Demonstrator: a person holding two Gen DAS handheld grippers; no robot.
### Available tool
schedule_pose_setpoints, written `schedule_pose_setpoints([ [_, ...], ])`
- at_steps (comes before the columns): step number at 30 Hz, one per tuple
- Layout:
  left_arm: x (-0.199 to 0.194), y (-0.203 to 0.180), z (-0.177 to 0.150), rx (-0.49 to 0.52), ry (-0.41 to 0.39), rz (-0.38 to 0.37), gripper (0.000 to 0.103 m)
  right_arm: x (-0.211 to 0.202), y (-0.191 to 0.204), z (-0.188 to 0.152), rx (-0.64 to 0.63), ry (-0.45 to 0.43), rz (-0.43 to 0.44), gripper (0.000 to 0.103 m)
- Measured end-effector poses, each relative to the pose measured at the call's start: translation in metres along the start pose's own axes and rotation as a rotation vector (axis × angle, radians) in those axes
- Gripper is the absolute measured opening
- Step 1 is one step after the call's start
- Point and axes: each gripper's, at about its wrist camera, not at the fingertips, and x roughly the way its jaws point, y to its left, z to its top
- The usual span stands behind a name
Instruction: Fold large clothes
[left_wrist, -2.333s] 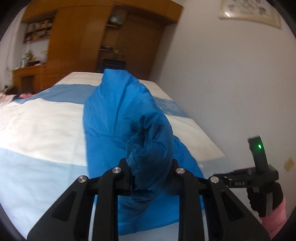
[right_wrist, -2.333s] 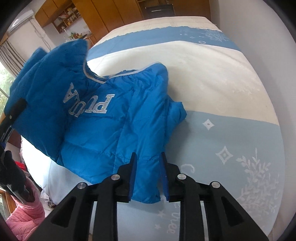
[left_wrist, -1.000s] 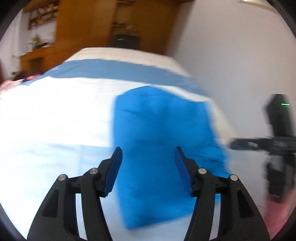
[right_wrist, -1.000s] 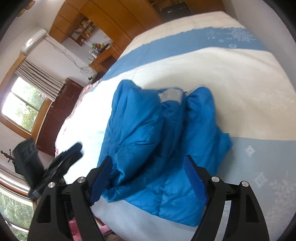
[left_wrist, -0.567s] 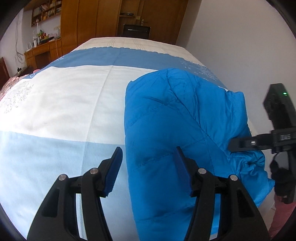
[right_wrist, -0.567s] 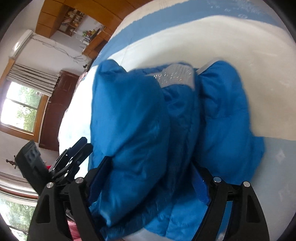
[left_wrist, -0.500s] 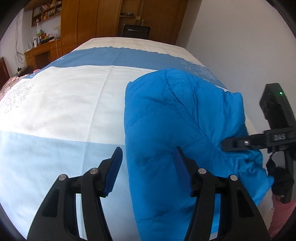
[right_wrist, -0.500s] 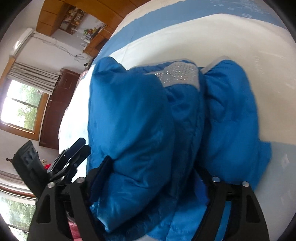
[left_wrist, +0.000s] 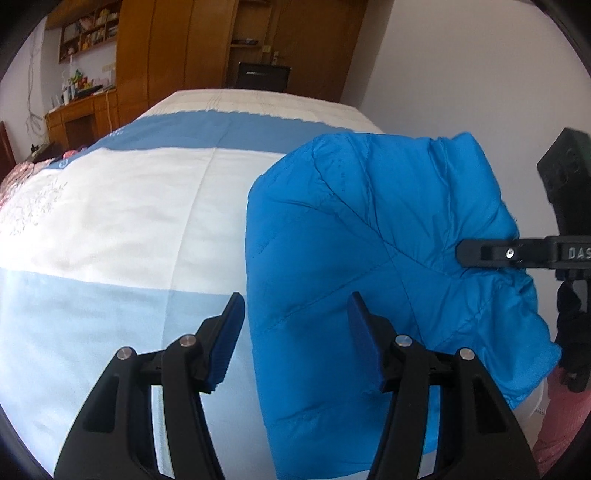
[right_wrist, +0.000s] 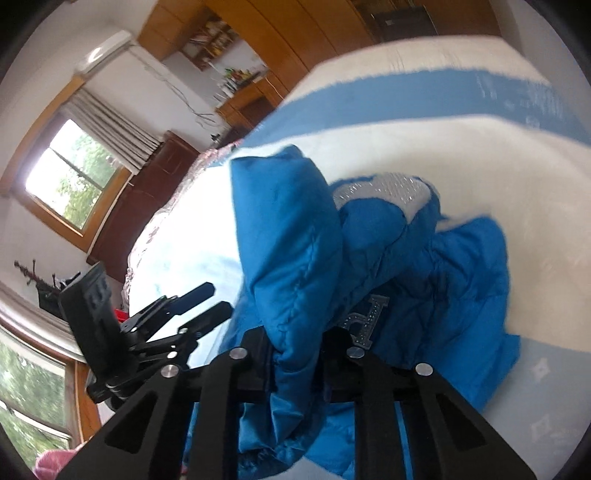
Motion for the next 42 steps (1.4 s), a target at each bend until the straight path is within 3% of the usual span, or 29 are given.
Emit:
schedule_pose_setpoints([
  [4, -0.006, -0.017, 0.001, 0.031, -0.015, -0.031, 0.058, -0.025, 0.001, -0.004, -0.008, -0.038, -0.016, 0.015],
  [9, 0.003, -0.035, -0.003, 0.069, 0.018, -0.069, 0.058, -0.041, -0.026, -0.019, 0.057, -0.056, -0.048, 0.015],
  [15, 0.036, -0.045, -0.011, 0.073, 0.13, -0.162, 0.058, -0.03, -0.078, -0.051, 0.182, -0.001, -0.108, 0.015],
  [25, 0.068, -0.053, -0.029, 0.133, 0.135, -0.135, 0.061, 0.007, -0.136, -0.075, 0.297, -0.013, -0.012, 0.021],
  [30, 0.069, -0.055, -0.035, 0.13, 0.129, -0.124, 0.062, 0.007, -0.138, -0.082, 0.298, -0.034, -0.023, 0.023],
  [34, 0.063, -0.048, -0.026, 0.094, 0.145, -0.148, 0.06, -0.008, -0.134, -0.081, 0.295, -0.028, -0.052, 0.034],
  [39, 0.031, -0.031, -0.015, 0.03, 0.129, -0.18, 0.059, -0.054, -0.076, -0.079, 0.102, -0.101, -0.268, 0.035],
  [42, 0.013, -0.026, -0.012, 0.016, 0.091, -0.152, 0.057, -0.07, -0.032, -0.077, -0.02, -0.117, -0.258, 0.035],
])
